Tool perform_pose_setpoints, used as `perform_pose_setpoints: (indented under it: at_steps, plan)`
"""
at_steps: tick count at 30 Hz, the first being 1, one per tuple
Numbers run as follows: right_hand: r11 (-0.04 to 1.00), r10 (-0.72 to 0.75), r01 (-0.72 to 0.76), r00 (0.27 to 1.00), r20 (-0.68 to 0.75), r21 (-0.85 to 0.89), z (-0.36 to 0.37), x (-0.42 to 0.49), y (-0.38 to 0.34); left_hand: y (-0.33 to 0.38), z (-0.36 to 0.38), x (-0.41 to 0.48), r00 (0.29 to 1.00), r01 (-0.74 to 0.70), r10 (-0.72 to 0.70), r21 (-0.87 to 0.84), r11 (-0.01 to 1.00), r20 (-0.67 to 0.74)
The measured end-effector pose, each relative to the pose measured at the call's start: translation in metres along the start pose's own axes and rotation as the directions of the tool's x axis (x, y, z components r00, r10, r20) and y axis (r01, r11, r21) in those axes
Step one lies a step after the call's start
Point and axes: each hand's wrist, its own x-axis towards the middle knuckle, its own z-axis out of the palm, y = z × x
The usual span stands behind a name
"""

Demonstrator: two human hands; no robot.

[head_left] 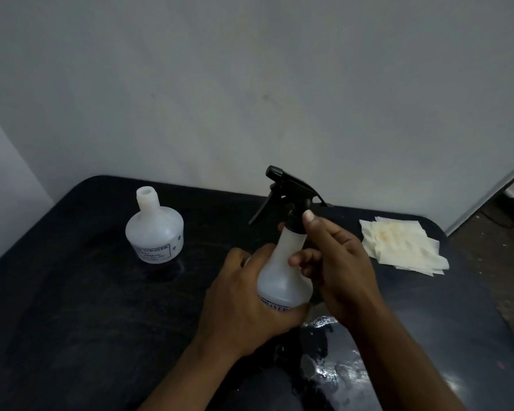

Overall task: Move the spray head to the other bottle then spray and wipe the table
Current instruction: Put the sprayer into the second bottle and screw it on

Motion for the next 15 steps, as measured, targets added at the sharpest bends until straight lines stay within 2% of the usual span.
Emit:
perform_pose_setpoints:
  at_steps: [4, 7, 10, 15]
  plan:
    - [0.999, -0.039, 0.038, 0.999, 0.013, 0.029, -0.014, 0.006, -0.002, 0.002, 0.002, -0.003, 1.000, -0.027, 0.027, 0.008, 1.000, 0.002]
    - [0.995, -0.010, 0.009, 1.000, 0.013, 0.103, -0.020, 0.009, -0.001, 0.003, 0.004, -0.004, 0.999, -0.034, 0.034, 0.014, 0.999, -0.004]
    - [0.985, 0.015, -0.028, 0.997, 0.076, 0.172, -0.026, 0.012, 0.001, 0.004, 0.005, -0.005, 0.999, -0.039, 0.040, 0.016, 0.999, -0.014]
    - [0.999, -0.010, 0.005, 0.987, 0.157, 0.035, -0.028, 0.009, 0.003, -0.001, 0.003, -0.008, 1.000, -0.024, 0.024, 0.041, 0.999, 0.003]
